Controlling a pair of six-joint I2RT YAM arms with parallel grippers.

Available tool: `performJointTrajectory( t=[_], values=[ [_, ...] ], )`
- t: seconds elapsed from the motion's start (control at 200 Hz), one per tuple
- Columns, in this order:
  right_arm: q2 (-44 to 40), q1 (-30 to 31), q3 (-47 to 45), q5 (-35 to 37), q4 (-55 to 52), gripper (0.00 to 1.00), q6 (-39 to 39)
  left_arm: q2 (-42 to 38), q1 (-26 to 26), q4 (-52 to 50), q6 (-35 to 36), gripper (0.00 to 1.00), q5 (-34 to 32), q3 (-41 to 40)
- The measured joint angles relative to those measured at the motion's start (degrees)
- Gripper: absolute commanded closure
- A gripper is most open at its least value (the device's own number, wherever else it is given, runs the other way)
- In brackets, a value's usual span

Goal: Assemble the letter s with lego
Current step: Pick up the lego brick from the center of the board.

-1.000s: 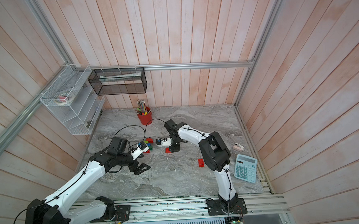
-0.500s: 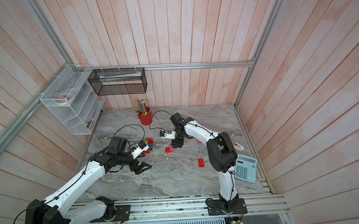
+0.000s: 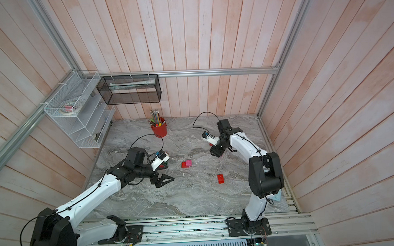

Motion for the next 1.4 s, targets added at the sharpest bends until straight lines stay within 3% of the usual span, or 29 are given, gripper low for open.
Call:
performJointTrajectory(
  t=[0.245, 0.52, 0.94, 1.14, 1.4],
  values=[
    [3.8, -2.6, 0.0, 1.8, 4.0, 0.38, 10.8, 4.3, -3.2, 8.1, -4.5, 0.00, -0.3, 0.5],
    [8.0, -2.9, -0.2, 3.1, 7.4, 0.41, 21.9, 6.5, -3.8, 10.7, -5.6, 0.00, -0.5, 1.7],
    [10.4, -2.4, -1.5, 3.7, 9.0, 0.49, 29.2, 6.6, -3.8, 10.7, -5.9, 0.00, -0.6, 1.7],
    [10.7, -1.4, -3.1, 5.7, 9.3, 0.58, 30.7, 6.6, -3.8, 10.7, -5.9, 0.00, -0.7, 1.7],
    [10.7, -0.9, -3.1, 8.6, 9.7, 0.76, 31.4, 6.6, -3.8, 10.1, -5.7, 0.00, -0.7, 1.7]
  ],
)
